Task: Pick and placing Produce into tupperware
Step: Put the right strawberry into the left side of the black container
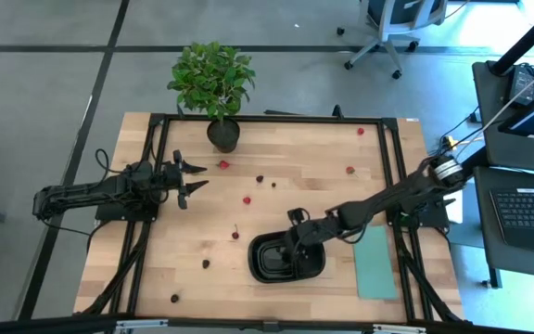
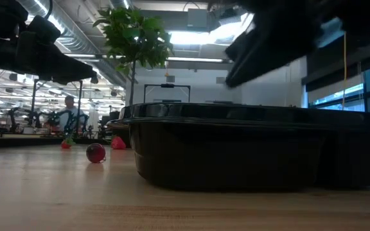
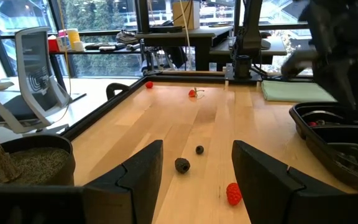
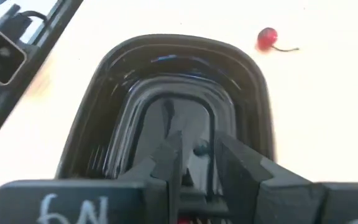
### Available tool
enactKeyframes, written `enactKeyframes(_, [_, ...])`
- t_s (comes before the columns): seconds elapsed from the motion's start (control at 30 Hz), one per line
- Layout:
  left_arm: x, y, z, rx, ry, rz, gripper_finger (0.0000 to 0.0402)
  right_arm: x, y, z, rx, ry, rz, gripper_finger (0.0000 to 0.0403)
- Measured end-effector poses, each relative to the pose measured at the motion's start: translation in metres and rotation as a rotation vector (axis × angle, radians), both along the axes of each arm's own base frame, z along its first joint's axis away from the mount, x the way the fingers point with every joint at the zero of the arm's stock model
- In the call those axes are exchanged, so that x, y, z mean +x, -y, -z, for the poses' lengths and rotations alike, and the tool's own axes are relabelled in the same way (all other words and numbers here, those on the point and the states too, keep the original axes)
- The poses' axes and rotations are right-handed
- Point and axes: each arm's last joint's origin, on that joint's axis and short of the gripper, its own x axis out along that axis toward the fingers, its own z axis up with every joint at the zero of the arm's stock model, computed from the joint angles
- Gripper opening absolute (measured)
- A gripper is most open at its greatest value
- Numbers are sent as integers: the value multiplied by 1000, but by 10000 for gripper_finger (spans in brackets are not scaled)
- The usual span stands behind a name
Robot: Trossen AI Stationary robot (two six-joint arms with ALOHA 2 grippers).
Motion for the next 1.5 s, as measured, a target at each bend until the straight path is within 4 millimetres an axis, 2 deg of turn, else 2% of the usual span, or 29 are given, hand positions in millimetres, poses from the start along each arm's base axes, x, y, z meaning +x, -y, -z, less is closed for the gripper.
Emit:
enactKeyframes(0.13, [0,0,0,0,0,0,186,-20,13,-30,20,-26,48,95])
enactKeyframes(0.33, [0,0,0,0,0,0,186,-55,44,-66,77,-89,222,96])
enactKeyframes(0.43, [0,0,0,0,0,1,186,-72,63,-76,96,-153,322,109])
enactKeyframes(0.57, [0,0,0,0,0,0,186,-92,93,-83,36,-200,517,153])
enactKeyframes(0.73, [0,0,0,0,0,0,186,-107,128,-89,-122,-195,766,222])
enactKeyframes(0.9, [0,0,0,0,0,1,186,-109,146,-88,-151,-209,871,260])
enactKeyframes(1.07, [0,0,0,0,0,0,186,-114,165,-75,-56,-339,1031,266])
enactKeyframes(1.27, [0,0,0,0,0,1,186,-123,191,-63,-26,-494,1170,266])
enactKeyframes(1.5, [0,0,0,0,0,1,186,-126,217,-54,34,-565,1259,266])
